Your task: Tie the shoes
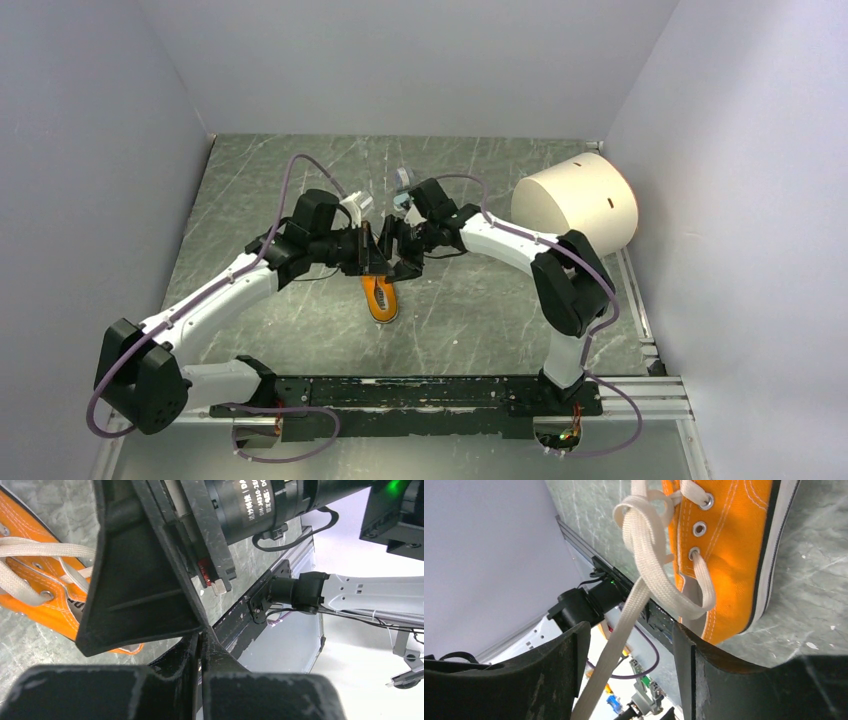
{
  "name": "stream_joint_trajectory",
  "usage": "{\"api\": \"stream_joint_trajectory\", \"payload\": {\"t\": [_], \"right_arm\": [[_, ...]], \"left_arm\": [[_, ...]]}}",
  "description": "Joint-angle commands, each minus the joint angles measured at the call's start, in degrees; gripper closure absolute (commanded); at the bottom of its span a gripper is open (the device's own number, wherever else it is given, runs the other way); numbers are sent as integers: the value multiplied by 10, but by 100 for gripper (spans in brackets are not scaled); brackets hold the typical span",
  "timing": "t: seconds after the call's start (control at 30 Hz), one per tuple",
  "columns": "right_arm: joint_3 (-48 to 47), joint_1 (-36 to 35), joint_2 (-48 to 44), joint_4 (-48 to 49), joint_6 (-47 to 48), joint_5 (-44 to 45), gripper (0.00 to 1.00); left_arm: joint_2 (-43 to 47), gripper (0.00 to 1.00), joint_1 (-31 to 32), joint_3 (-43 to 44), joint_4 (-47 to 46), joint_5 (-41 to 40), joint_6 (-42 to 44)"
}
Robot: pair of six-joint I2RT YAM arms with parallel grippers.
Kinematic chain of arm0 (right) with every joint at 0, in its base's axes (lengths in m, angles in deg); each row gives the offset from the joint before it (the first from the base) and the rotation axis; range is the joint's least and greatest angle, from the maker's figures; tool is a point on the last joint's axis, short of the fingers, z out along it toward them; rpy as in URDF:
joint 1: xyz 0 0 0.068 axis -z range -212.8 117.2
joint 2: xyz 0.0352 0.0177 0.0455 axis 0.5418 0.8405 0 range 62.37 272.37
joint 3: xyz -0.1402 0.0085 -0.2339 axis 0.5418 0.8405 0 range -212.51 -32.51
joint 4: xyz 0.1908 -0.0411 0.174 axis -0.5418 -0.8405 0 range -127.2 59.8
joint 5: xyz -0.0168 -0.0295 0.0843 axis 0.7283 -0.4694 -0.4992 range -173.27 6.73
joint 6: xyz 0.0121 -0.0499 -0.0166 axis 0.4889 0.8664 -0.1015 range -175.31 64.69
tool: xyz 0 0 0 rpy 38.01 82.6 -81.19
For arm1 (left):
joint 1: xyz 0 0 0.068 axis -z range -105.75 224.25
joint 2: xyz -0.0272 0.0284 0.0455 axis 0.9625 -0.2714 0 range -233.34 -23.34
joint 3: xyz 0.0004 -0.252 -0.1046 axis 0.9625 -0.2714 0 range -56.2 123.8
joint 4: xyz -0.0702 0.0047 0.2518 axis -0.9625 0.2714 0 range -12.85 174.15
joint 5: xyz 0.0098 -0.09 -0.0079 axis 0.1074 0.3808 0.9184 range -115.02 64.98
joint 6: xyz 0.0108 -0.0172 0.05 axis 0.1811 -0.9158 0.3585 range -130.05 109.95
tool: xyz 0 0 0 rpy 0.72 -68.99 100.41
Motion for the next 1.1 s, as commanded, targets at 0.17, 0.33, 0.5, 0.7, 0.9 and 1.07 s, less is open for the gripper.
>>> {"api": "stream_joint_trajectory", "payload": {"t": [0.17, 0.33, 0.5, 0.7, 0.9, 1.07], "right_arm": [[22, 0, -9, 59, -43, -2, 78], [38, 24, -39, 41, 33, 17, 100], [18, 28, -30, 5, 124, 2, 100], [-14, 32, 5, -29, 174, -33, 100], [-77, 37, 47, -80, 226, -45, 100], [-116, 45, 82, -106, 249, -70, 100]], "left_arm": [[-2, 95, -2, 43, 3, 32, 38], [8, 42, -14, 88, 124, -86, 119], [-12, 25, -37, 92, 213, -329, 184], [-73, 24, -43, 28, 88, -455, 336], [-117, 25, -47, -53, -76, -450, 493], [-97, 27, -51, -107, -178, -369, 576]]}}
